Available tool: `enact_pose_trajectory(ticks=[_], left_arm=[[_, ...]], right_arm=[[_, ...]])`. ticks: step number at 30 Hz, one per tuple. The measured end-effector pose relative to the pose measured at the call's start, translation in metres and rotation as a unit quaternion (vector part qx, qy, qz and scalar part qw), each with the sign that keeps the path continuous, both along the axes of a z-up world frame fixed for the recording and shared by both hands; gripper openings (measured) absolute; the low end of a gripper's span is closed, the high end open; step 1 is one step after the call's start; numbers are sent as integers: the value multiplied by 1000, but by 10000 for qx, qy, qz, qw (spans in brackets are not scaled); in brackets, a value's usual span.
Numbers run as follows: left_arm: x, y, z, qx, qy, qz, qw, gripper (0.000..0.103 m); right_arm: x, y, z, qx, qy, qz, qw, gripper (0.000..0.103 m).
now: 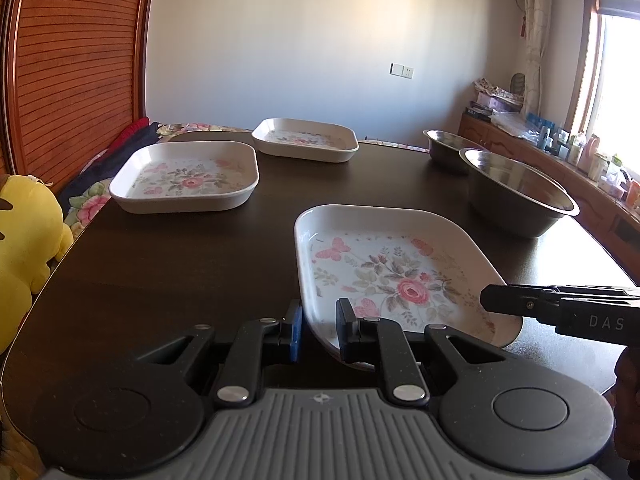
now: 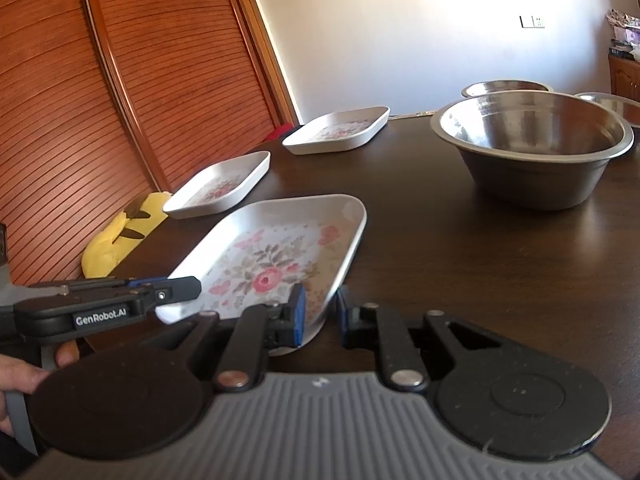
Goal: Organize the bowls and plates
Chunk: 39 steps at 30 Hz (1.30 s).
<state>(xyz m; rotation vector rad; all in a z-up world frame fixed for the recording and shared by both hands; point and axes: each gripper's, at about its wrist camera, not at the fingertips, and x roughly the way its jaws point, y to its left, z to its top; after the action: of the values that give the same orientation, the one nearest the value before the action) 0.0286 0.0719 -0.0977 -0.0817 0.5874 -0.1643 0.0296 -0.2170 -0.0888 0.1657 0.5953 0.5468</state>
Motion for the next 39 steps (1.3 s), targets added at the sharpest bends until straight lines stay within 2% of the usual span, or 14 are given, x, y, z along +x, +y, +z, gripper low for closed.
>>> enact_pose_trajectory(ticks=[4,6,7,11,16,18,24,30,39], left_arm=[[0,2,1,-37,14,53,10000,21],[0,3,3,-22,-1,87,10000,29],[-1,4,3,-9,-10,111,9999,30],[-2,8,9,20,-51,190,9998,35],[-2,12,18,147,-107,204,9996,62],[-1,12,22,240,-105,204,9994,80],[3,11,33,448,-145,177,9987,103],[8,8,43,688,-60,177,9975,103],[11,15,59,493,18,234,9985,103]], right_arm=[[-1,0,1,-13,-41,-3,10000,20],[-1,-2,1,-10,-66,-28,10000,20],[-1,-3,2,8,-82,-47,10000,24],[-5,-10,10,61,-249,-143,9996,27],[-8,-16,24,148,-458,-215,9986,28],[-8,-16,27,178,-517,-212,9983,28],[-10,-14,33,152,-665,-156,9976,28],[-10,-11,32,130,-670,-128,9976,28],[-11,-9,33,79,-692,-117,9975,28]])
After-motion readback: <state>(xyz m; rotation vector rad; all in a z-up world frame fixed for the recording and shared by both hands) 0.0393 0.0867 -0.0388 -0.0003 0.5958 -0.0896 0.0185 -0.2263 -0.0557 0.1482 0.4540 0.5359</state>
